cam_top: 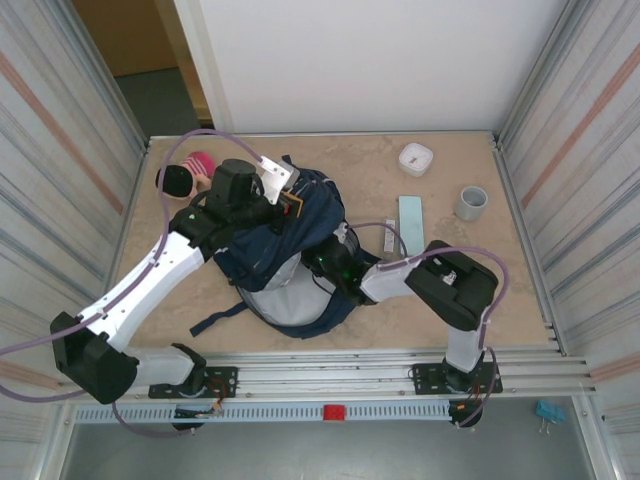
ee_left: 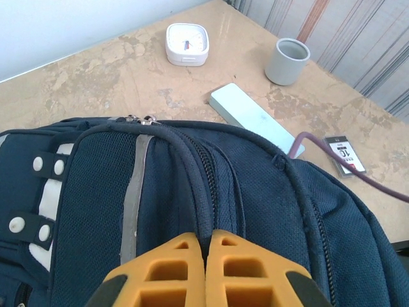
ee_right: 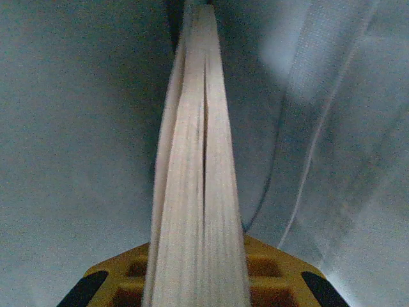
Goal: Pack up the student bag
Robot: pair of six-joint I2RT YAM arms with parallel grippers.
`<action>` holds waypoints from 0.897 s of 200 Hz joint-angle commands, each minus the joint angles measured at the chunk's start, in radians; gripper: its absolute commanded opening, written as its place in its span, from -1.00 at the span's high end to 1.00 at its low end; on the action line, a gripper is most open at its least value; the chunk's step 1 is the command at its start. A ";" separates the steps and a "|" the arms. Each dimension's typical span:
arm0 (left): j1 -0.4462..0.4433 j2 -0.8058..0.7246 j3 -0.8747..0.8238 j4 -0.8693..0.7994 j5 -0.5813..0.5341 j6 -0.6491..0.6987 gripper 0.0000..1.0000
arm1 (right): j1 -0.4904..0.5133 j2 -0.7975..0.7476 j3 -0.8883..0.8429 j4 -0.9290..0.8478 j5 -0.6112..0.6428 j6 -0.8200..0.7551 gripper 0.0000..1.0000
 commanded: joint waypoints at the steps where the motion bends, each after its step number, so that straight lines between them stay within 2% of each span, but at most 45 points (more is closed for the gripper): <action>1: 0.009 -0.064 0.011 0.126 0.018 -0.014 1.00 | 0.011 0.048 0.059 -0.021 0.037 0.049 0.73; 14: 0.014 -0.070 0.004 0.121 0.008 -0.011 1.00 | 0.013 0.052 0.057 -0.052 0.029 0.061 0.60; 49: 0.028 -0.081 -0.015 0.111 -0.012 -0.008 1.00 | 0.020 -0.019 0.023 -0.169 -0.004 0.047 0.02; 75: 0.031 -0.084 -0.019 0.097 -0.032 -0.003 1.00 | 0.022 -0.101 -0.024 -0.259 -0.053 0.021 -0.23; 103: 0.033 -0.091 -0.029 0.097 -0.049 0.005 1.00 | 0.025 -0.215 -0.101 -0.348 -0.087 -0.005 -0.36; 126: 0.038 -0.084 -0.035 0.090 -0.064 0.011 1.00 | 0.030 -0.323 -0.143 -0.463 -0.083 -0.036 -0.68; 143: 0.039 -0.076 -0.040 0.088 -0.064 0.011 1.00 | 0.031 -0.405 -0.174 -0.525 -0.087 -0.062 -0.75; 179: 0.040 -0.062 -0.059 0.081 -0.054 0.013 1.00 | 0.031 -0.629 -0.228 -0.721 -0.049 -0.129 -0.74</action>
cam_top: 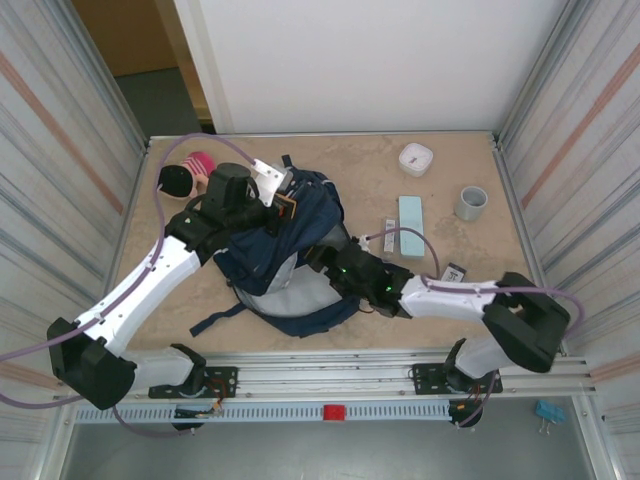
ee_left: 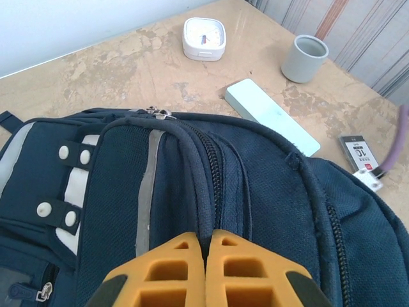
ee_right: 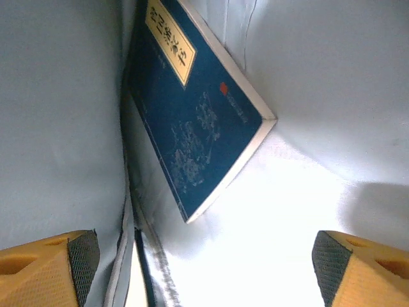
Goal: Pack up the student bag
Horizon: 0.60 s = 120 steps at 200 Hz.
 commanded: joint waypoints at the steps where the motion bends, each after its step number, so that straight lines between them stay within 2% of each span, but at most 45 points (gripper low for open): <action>1: 0.018 -0.033 -0.013 0.074 -0.020 0.015 1.00 | 0.007 -0.153 -0.034 -0.206 0.042 -0.075 -0.73; 30: 0.014 -0.019 -0.056 0.095 -0.031 0.012 1.00 | 0.014 -0.360 -0.040 -0.405 0.154 -0.188 -0.69; 53: -0.009 0.008 -0.086 0.113 -0.027 0.032 1.00 | 0.007 -0.512 -0.068 -0.420 0.184 -0.340 -0.67; 78: -0.048 0.054 -0.122 0.140 -0.023 0.047 1.00 | -0.034 -0.613 -0.080 -0.408 0.126 -0.461 -0.66; 120: -0.107 0.118 -0.153 0.206 -0.005 0.040 1.00 | -0.133 -0.671 -0.070 -0.423 -0.034 -0.560 -0.61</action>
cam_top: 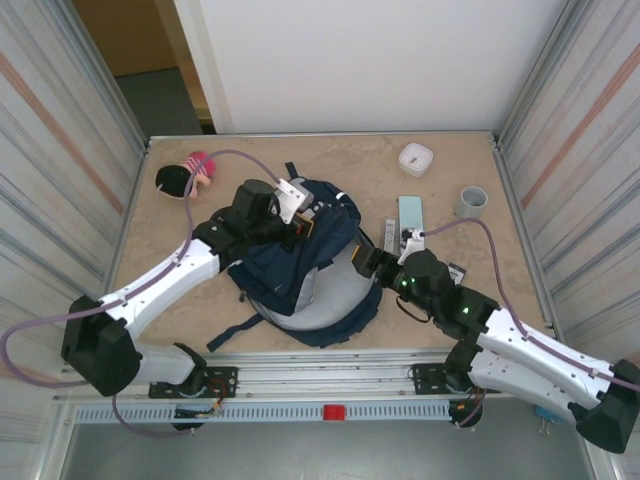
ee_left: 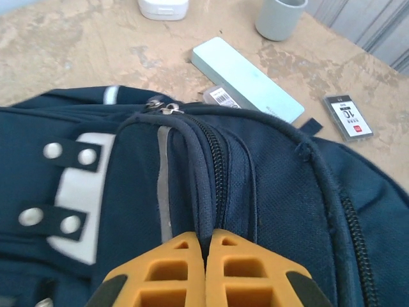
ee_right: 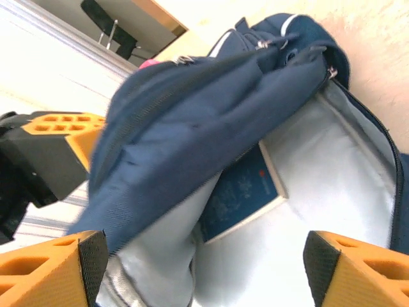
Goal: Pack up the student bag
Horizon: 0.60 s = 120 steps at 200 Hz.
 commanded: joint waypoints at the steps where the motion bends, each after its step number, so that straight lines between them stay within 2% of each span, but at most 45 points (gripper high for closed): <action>1: -0.022 0.029 -0.025 0.054 -0.030 0.026 1.00 | -0.036 -0.029 -0.004 -0.044 -0.079 -0.125 -0.61; 38: -0.108 0.117 -0.034 0.044 -0.032 0.086 1.00 | -0.049 -0.103 -0.005 -0.049 -0.069 -0.317 -0.62; 57: -0.146 0.170 -0.052 0.046 -0.029 0.085 0.79 | -0.052 -0.117 0.001 -0.070 -0.088 -0.437 -0.64; 98: -0.186 0.283 -0.086 0.062 -0.020 0.061 0.57 | -0.052 -0.090 0.032 -0.122 -0.152 -0.620 -0.67; 120: -0.187 0.264 -0.069 0.048 -0.037 0.036 0.21 | -0.051 -0.059 0.047 -0.136 -0.193 -0.692 -0.68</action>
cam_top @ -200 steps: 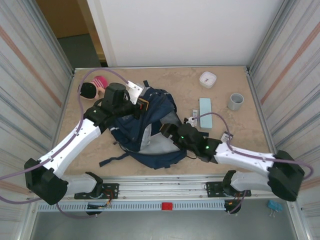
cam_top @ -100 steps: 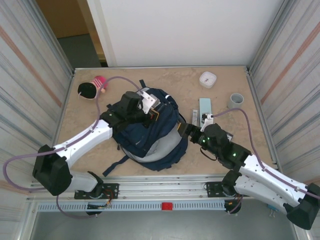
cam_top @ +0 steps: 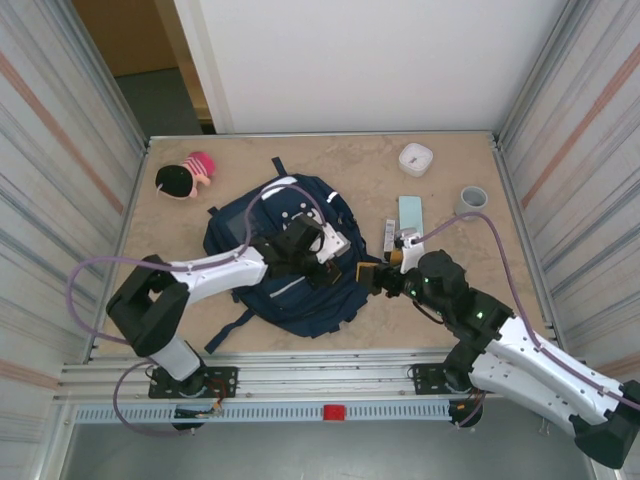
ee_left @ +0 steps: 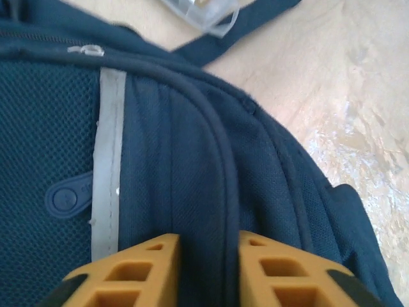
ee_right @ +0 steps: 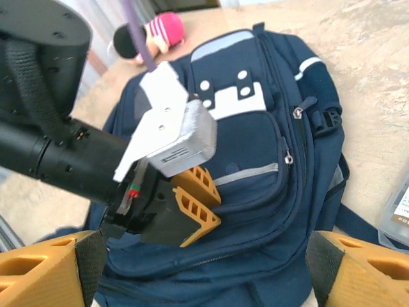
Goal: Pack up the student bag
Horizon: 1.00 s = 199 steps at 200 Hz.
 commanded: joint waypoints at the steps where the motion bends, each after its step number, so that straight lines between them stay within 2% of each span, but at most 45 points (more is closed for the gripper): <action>1: 0.002 -0.024 0.003 -0.024 -0.022 -0.018 0.19 | -0.004 0.024 0.045 -0.036 -0.063 -0.156 -0.68; 16: 0.013 -0.092 0.005 -0.023 -0.035 -0.047 -0.09 | 0.002 0.045 0.070 -0.058 -0.097 -0.227 -0.68; 31: 0.046 -0.179 -0.007 -0.019 -0.035 -0.102 -0.33 | 0.025 0.076 0.103 -0.088 -0.183 -0.345 -0.66; 57: 0.113 -0.350 -0.060 -0.027 -0.058 -0.183 -0.53 | 0.132 0.183 0.181 -0.179 -0.205 -0.540 -0.65; 83: 0.197 -0.518 -0.145 -0.062 -0.104 -0.277 -0.57 | 0.244 0.371 0.267 -0.258 -0.149 -0.703 -0.65; 109: 0.286 -0.662 -0.256 -0.086 -0.105 -0.327 -0.59 | 0.312 0.569 0.338 -0.260 -0.130 -0.788 -0.65; 135: 0.359 -0.765 -0.354 -0.094 -0.071 -0.382 -0.60 | 0.340 0.727 0.383 -0.208 -0.127 -0.838 -0.64; 170: 0.411 -0.846 -0.433 -0.094 -0.064 -0.416 -0.60 | 0.336 0.837 0.355 -0.088 -0.117 -0.895 -0.60; 181: 0.420 -0.857 -0.447 -0.095 -0.067 -0.424 -0.60 | 0.334 0.863 0.355 -0.080 -0.118 -0.901 -0.49; 199: 0.429 -0.860 -0.457 -0.097 -0.071 -0.429 -0.60 | 0.334 0.878 0.346 -0.070 -0.082 -0.902 0.12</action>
